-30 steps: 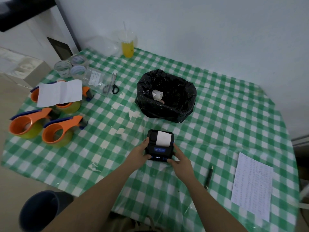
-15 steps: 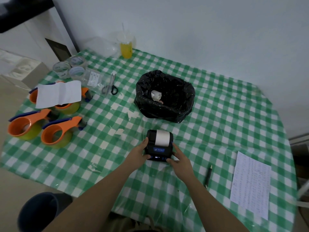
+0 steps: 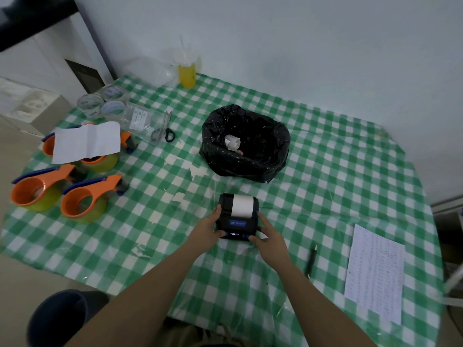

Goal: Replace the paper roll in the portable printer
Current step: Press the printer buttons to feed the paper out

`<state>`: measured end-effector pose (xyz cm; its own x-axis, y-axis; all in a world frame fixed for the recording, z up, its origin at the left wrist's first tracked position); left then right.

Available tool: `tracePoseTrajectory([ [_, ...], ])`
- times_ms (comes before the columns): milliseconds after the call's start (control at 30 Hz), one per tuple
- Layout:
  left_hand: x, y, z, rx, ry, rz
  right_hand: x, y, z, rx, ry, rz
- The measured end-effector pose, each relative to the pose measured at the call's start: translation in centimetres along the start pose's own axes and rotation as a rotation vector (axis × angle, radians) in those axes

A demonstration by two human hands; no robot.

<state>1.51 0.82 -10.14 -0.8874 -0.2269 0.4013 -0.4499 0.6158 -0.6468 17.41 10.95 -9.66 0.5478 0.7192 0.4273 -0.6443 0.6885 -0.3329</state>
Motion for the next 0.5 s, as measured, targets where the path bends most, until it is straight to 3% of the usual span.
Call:
tracePoseTrajectory([
  [500,0.03,0.1,-0.07,0.018,0.009,-0.002,0.08,0.01,0.33,-0.002,-0.034,0.004],
])
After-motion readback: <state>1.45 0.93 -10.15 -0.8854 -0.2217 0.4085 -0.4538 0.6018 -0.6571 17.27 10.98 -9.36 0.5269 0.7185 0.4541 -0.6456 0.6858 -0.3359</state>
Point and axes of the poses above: each hand's wrist, its own y-axis towards the middle knuckle, its own x-axis out of the back of the hand, z = x × y, the point moved 7 cm from there along y, towards the middle knuckle, and after that the axes turned 13 degrees about x, right-handed, at the moved point
